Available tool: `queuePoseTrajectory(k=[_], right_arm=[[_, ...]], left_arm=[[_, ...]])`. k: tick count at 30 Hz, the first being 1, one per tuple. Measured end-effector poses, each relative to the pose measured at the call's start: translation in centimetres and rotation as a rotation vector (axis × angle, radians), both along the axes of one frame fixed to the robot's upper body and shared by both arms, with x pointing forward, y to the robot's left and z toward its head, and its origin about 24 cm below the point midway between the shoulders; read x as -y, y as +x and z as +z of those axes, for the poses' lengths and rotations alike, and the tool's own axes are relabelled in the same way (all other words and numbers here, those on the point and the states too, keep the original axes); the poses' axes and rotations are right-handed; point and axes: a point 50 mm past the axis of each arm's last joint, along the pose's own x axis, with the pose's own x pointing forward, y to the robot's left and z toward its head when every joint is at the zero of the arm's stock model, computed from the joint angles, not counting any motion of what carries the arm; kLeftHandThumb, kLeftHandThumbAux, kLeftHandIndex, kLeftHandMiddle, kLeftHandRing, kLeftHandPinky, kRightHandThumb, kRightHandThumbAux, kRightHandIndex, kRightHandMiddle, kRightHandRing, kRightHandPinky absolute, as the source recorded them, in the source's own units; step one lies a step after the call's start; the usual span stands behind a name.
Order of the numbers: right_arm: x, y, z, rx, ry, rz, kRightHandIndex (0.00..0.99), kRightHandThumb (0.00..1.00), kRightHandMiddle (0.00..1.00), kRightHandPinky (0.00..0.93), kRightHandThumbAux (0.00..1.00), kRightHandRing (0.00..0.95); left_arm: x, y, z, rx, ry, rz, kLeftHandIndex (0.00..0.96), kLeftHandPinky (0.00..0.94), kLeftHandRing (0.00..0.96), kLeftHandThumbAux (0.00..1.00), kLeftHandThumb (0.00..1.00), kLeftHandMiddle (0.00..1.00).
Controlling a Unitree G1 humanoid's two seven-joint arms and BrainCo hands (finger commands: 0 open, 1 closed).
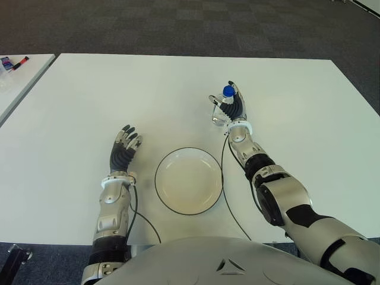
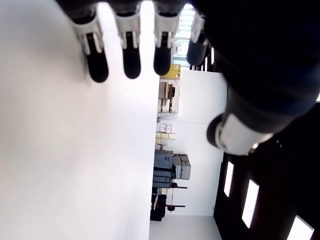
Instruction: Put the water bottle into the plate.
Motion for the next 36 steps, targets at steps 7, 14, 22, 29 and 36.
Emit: queuePoseTrajectory(k=[7, 14, 22, 29, 36], right_arm=[[0.01, -0.02, -0.04, -0.002, 0.0, 0.0, 0.034, 0.356, 0.146, 0.232, 0.538, 0.178], [0.02, -0.03, -0.07, -0.003, -0.001, 0.0, 0.03, 0.348, 0.151, 0.234, 0.534, 0.183], [0.03, -0.05, -0.1, -0.004, -0.001, -0.001, 0.03, 0.345, 0.154, 0.242, 0.531, 0.189], [0.08, -0.07, -0.18, -0.007, -0.003, -0.002, 0.034, 0.357, 0.157, 0.248, 0.527, 0.193], [0.19, -0.17, -0.48, -0.021, -0.009, -0.003, 0.039, 0.386, 0.158, 0.247, 0.51, 0.193]], left_arm=[[-0.02, 0.01, -0.03, -0.001, 0.0, 0.001, 0.113, 0.202, 0.148, 0.692, 0.405, 0.135], [-0.01, 0.01, -0.01, 0.001, 0.0, 0.001, 0.112, 0.203, 0.141, 0.678, 0.41, 0.13], [0.03, 0.02, 0.0, 0.0, 0.008, -0.002, 0.107, 0.191, 0.137, 0.67, 0.388, 0.129], [-0.01, 0.01, -0.01, -0.004, 0.019, 0.003, 0.106, 0.195, 0.138, 0.68, 0.392, 0.131], [0.01, 0.01, -0.01, -0.003, 0.017, 0.004, 0.109, 0.201, 0.143, 0.686, 0.41, 0.133]])
